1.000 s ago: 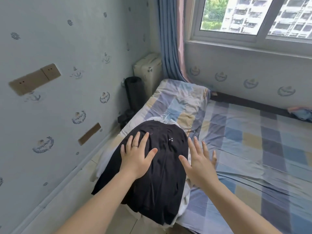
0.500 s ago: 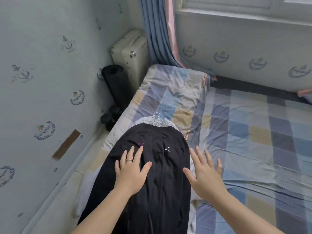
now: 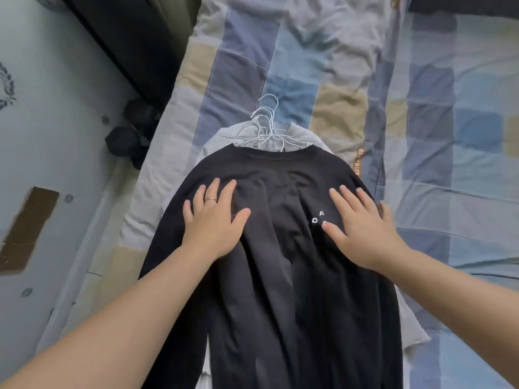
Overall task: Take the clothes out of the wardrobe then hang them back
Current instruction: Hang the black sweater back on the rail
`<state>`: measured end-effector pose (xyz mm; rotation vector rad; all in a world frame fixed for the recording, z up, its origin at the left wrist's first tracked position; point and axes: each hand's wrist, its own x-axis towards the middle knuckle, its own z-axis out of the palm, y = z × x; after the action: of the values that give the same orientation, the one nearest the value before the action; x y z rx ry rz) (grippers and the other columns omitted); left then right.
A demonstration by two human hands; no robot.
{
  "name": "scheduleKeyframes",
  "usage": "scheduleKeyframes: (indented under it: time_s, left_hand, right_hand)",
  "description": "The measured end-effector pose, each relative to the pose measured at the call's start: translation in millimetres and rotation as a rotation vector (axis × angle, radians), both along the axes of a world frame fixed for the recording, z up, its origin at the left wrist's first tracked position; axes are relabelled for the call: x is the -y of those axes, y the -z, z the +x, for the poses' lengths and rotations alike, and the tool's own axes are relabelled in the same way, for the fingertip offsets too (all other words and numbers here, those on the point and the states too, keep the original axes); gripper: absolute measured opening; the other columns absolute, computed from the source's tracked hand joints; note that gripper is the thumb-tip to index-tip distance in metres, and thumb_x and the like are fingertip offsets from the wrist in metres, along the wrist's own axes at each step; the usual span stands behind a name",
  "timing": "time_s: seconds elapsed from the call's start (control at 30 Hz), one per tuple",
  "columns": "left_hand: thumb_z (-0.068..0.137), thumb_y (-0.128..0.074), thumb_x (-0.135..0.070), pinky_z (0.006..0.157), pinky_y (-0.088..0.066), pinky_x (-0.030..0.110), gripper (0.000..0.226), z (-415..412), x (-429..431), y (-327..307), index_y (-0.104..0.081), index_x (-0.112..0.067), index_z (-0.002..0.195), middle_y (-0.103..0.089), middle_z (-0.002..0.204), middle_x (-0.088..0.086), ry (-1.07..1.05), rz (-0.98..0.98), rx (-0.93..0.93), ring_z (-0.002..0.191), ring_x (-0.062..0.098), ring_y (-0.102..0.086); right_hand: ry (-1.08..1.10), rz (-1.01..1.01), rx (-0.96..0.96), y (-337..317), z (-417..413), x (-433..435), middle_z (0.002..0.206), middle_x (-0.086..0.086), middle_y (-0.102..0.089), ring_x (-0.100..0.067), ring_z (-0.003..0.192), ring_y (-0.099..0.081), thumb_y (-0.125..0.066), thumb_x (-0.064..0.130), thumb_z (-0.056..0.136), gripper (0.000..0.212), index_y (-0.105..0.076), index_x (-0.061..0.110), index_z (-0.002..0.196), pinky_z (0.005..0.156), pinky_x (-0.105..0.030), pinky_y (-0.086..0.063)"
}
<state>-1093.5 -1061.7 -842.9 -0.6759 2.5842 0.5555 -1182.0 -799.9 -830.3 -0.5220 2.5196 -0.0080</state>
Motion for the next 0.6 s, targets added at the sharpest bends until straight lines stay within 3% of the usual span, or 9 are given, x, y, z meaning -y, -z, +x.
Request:
scheduleKeyframes:
  time_s: [0.13,0.27,0.47,0.6]
  left_hand:
    - [0.098,-0.043,-0.056,0.121,-0.009,0.053,0.068,-43.5,41.4,55.7,-0.018,-0.034,0.158,-0.011,0.167,0.001,0.005,-0.090,-0.042,0.152,0.028,-0.008]
    - [0.099,-0.049,-0.049,0.113,-0.026,0.051,0.065,-79.1,71.9,83.8,-0.025,-0.027,0.155,-0.027,0.160,0.008,-0.061,-0.096,-0.066,0.140,0.038,-0.031]
    - [0.103,-0.050,-0.030,0.102,-0.037,0.047,0.040,-93.6,89.7,86.4,-0.047,-0.018,0.141,-0.039,0.143,0.015,-0.178,-0.074,-0.157,0.128,0.040,-0.040]
    - [0.104,-0.045,-0.032,0.089,-0.042,0.044,0.029,-92.1,88.7,70.6,-0.054,-0.015,0.126,-0.053,0.129,0.014,-0.180,-0.059,-0.186,0.109,0.042,-0.056]
  right_hand:
    - [0.053,-0.009,-0.044,68.6,-51.1,33.4,0.165,0.007,0.000,-0.021,0.151,0.002,-0.032,0.056,0.099,0.070,-0.002,0.031,0.157,0.120,-0.050,-0.008]
    - [0.124,-0.018,-0.064,109.7,-92.0,51.5,0.165,0.007,-0.004,-0.021,0.151,-0.003,-0.034,0.056,0.098,0.070,-0.005,0.030,0.157,0.120,-0.051,-0.011]
    - [0.237,-0.052,-0.006,111.9,-119.9,70.3,0.160,0.004,-0.024,-0.025,0.146,-0.024,-0.042,0.050,0.097,0.067,-0.015,0.027,0.154,0.114,-0.053,-0.019]
    - [0.293,-0.087,0.056,90.4,-124.1,75.6,0.148,-0.004,-0.045,-0.032,0.134,-0.042,-0.049,0.044,0.096,0.060,-0.025,0.030,0.149,0.106,-0.049,-0.031]
